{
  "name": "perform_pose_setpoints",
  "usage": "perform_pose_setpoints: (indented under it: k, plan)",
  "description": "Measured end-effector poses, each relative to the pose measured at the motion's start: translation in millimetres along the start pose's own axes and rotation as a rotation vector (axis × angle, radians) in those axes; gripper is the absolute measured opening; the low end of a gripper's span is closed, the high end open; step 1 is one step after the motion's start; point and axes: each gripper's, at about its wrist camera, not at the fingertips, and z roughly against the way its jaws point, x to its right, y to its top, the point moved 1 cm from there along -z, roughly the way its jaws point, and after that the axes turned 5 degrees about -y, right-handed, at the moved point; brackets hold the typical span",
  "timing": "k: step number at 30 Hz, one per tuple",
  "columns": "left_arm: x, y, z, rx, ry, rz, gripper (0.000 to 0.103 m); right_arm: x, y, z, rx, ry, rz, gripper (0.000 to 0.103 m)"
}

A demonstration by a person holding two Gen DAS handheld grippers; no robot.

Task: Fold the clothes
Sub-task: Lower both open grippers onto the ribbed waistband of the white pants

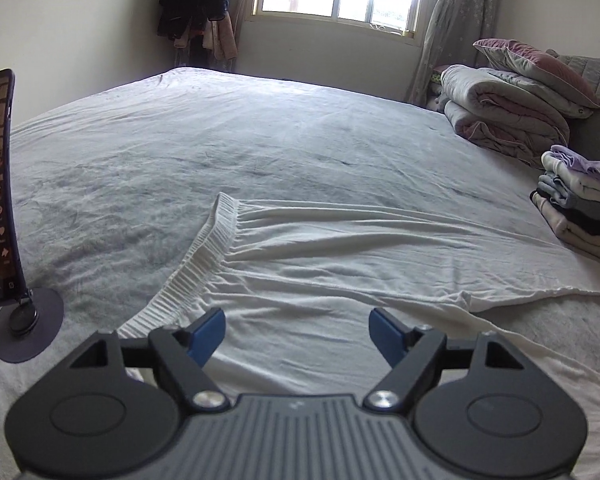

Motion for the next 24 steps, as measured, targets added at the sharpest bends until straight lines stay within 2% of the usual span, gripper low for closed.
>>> perform_pose_setpoints:
  k: [4,6,13,17,24]
  plan:
    - [7,15,-3,-0.006,-0.054,-0.038,0.08,-28,19,-8,-0.065,0.095,0.0,0.061]
    - [3,15,-4,0.019,-0.072,-0.043,0.081,-48,30,-10,-0.07,0.143,0.014,0.068]
    - [-13,3,-18,0.02,-0.048,-0.037,0.086,-129,60,-22,-0.057,0.311,0.176,0.077]
    - [-22,-4,-27,0.017,-0.032,-0.033,0.102,-173,66,-34,-0.06,0.383,0.267,0.084]
    - [-34,-5,-23,0.022,-0.029,-0.053,0.102,-238,75,-54,-0.045,0.467,0.398,0.089]
